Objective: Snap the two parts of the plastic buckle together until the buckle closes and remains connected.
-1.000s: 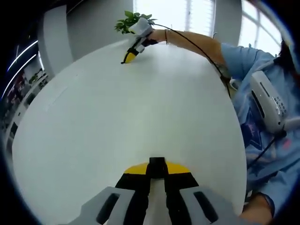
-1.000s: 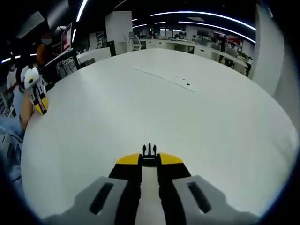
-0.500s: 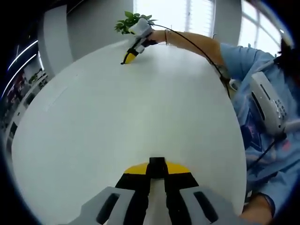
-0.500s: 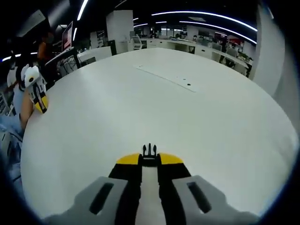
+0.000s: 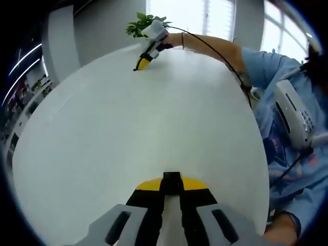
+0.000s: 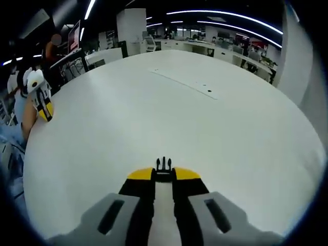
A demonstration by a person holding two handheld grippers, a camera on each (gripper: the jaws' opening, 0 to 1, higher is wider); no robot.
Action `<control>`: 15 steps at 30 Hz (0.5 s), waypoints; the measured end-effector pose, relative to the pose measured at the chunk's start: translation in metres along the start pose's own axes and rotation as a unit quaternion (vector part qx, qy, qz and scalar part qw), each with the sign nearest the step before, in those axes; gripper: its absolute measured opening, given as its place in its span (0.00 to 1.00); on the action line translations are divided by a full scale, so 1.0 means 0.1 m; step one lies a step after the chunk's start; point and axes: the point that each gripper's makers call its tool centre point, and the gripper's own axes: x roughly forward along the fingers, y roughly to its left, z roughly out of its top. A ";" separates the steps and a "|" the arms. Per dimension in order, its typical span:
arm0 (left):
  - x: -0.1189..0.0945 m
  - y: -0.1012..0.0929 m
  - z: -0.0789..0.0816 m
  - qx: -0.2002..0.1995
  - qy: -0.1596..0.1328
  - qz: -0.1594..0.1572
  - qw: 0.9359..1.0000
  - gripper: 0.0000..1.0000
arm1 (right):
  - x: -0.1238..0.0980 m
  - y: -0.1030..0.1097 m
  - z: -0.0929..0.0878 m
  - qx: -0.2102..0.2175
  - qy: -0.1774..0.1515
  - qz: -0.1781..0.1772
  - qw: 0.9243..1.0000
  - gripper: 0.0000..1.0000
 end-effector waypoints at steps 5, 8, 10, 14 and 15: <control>0.01 -0.01 0.00 0.001 0.001 0.001 1.000 0.10 | -0.02 0.12 -0.03 -0.005 0.014 0.004 1.000 0.13; 0.01 -0.01 0.00 0.000 0.000 0.000 1.000 0.10 | -0.02 0.18 -0.05 -0.011 0.021 0.002 1.000 0.13; 0.01 -0.01 0.00 0.000 0.000 0.000 1.000 0.10 | -0.03 0.20 -0.06 -0.018 0.021 0.000 1.000 0.13; 0.01 -0.01 0.00 0.000 -0.001 0.000 1.000 0.10 | -0.03 0.25 -0.07 -0.017 0.023 0.004 1.000 0.13; 0.01 -0.02 0.00 0.000 -0.001 0.000 1.000 0.10 | -0.03 0.26 -0.08 -0.017 0.025 0.004 1.000 0.13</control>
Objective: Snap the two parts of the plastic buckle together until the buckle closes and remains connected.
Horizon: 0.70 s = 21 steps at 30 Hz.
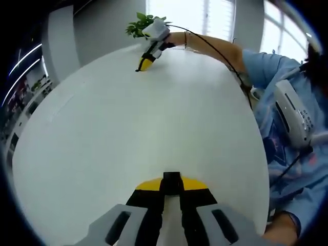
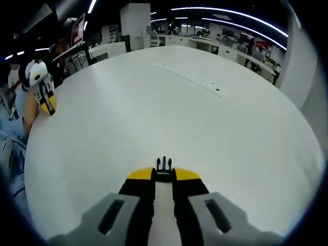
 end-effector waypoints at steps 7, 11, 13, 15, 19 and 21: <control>0.00 0.00 0.00 0.000 -0.001 -0.001 1.000 0.10 | -0.01 0.14 -0.02 -0.010 0.007 0.008 1.000 0.13; 0.00 0.00 -0.01 -0.003 -0.003 -0.003 1.000 0.10 | -0.03 0.19 -0.03 -0.017 0.004 0.016 1.000 0.13; 0.00 -0.01 -0.01 -0.006 -0.004 -0.004 1.000 0.10 | -0.03 0.19 -0.03 -0.018 0.003 0.016 1.000 0.13; 0.00 0.00 -0.01 -0.006 -0.004 -0.004 1.000 0.10 | -0.05 0.22 -0.04 -0.019 0.000 0.021 1.000 0.13; -0.01 0.00 0.00 -0.005 -0.003 -0.003 1.000 0.10 | -0.08 0.28 -0.06 -0.024 0.001 0.025 0.999 0.13; -0.01 0.01 0.00 -0.005 -0.003 -0.003 1.000 0.10 | -0.09 0.32 -0.07 -0.027 0.001 0.029 0.999 0.13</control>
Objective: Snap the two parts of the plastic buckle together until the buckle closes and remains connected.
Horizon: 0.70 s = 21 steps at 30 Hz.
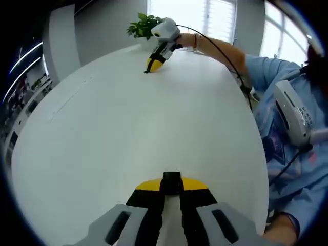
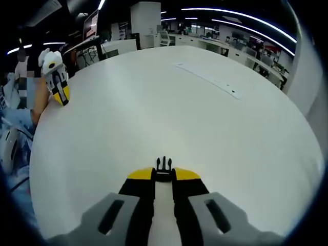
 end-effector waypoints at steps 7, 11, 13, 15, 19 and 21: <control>0.00 0.01 0.01 0.000 0.001 0.000 1.000 0.10 | -0.03 0.13 -0.02 -0.013 0.001 0.006 1.000 0.13; 0.00 0.01 0.01 -0.001 -0.001 -0.001 1.000 0.10 | -0.03 0.24 -0.02 -0.026 0.002 0.015 1.000 0.13; 0.00 0.02 0.01 -0.002 -0.001 -0.002 1.000 0.10 | -0.03 0.27 -0.01 -0.029 0.003 0.016 0.999 0.13; 0.00 0.02 0.01 -0.002 -0.001 -0.001 1.000 0.10 | -0.03 0.32 -0.01 -0.035 0.002 0.023 0.999 0.13; 0.00 0.02 0.01 -0.002 -0.001 -0.001 1.000 0.10 | -0.02 0.40 -0.01 -0.043 0.003 0.031 0.999 0.13; 0.00 0.02 0.00 -0.004 -0.001 -0.003 1.000 0.10 | -0.02 0.42 -0.01 -0.045 0.004 0.033 0.998 0.13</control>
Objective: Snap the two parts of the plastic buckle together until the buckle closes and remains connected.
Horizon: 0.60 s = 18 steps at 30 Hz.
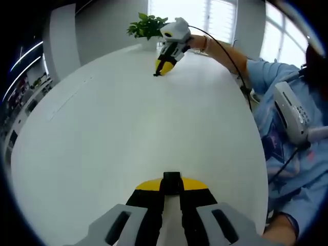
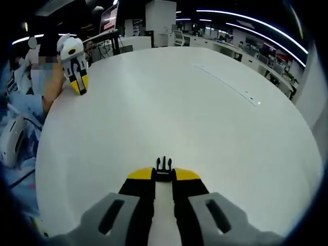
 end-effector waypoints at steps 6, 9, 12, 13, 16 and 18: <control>0.01 -0.01 0.00 0.003 0.003 0.003 1.000 0.10 | 0.00 0.14 0.01 -0.010 -0.021 0.015 1.000 0.13; 0.01 -0.01 0.00 0.002 0.004 0.004 1.000 0.10 | 0.00 0.24 0.04 -0.022 -0.047 0.030 0.998 0.13; 0.02 -0.01 0.00 0.004 0.006 0.006 1.000 0.10 | -0.04 0.32 -0.01 -0.026 -0.047 0.030 0.998 0.13; 0.02 -0.01 0.00 0.004 0.007 0.006 1.000 0.10 | -0.04 0.33 -0.02 -0.027 -0.046 0.030 0.998 0.13; 0.03 -0.02 0.00 0.006 0.009 0.007 1.000 0.10 | -0.07 0.48 -0.05 -0.046 -0.044 0.043 0.997 0.13; 0.04 -0.02 0.01 0.003 0.008 0.006 1.000 0.10 | -0.09 0.52 -0.06 -0.049 -0.042 0.044 0.997 0.13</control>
